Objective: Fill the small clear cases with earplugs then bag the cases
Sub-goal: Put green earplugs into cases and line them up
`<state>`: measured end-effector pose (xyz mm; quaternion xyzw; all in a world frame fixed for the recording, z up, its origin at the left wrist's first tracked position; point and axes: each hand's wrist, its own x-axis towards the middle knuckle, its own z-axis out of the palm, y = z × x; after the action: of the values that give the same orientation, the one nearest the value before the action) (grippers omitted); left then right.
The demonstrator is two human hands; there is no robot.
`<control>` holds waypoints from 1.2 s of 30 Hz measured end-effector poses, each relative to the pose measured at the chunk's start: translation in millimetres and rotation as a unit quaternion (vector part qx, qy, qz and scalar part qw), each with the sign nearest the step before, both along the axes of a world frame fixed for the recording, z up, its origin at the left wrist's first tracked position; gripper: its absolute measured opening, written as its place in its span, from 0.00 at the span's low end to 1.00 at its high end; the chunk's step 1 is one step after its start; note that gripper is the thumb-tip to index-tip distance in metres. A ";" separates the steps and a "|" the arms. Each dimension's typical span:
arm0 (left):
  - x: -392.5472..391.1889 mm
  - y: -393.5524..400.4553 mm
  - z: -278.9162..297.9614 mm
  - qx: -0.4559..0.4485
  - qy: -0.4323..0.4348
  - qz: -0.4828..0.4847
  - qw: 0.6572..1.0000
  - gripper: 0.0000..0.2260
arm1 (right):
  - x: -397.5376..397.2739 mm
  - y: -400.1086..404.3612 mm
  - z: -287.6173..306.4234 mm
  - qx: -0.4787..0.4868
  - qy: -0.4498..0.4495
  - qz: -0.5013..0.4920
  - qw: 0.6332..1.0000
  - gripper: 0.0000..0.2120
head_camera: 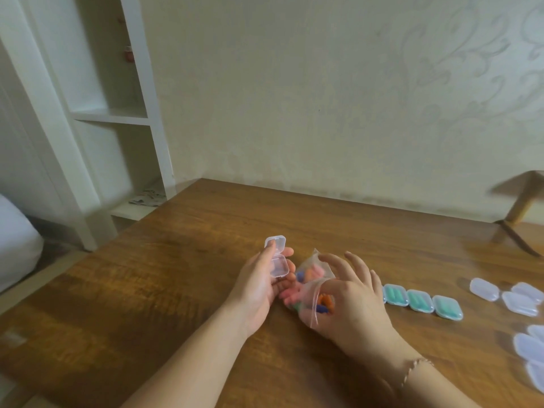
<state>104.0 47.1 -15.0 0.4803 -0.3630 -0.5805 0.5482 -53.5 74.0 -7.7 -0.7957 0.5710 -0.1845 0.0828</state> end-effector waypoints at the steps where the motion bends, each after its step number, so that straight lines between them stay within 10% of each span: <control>1: 0.2 -0.1 -0.5 0.000 0.000 0.001 1.000 0.19 | -3.9 -0.1 1.6 0.004 -0.005 -0.001 1.000 0.13; 12: -2.6 5.4 4.2 -0.045 -0.012 0.015 0.999 0.16 | -50.8 11.3 30.8 -0.010 -0.056 -0.012 0.998 0.07; 18: -11.2 23.6 10.4 -0.003 0.169 -0.088 0.982 0.20 | -48.8 22.0 56.4 -0.117 -0.260 0.042 0.957 0.10; 36: -12.7 28.3 13.4 0.035 0.199 -0.146 0.968 0.25 | 8.5 3.6 11.2 -0.236 -0.040 0.094 0.966 0.06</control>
<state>91.4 75.4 -1.6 0.3159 -0.2918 -0.7507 0.5015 -45.0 77.6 3.5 -0.8344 0.4304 -0.3375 -0.0679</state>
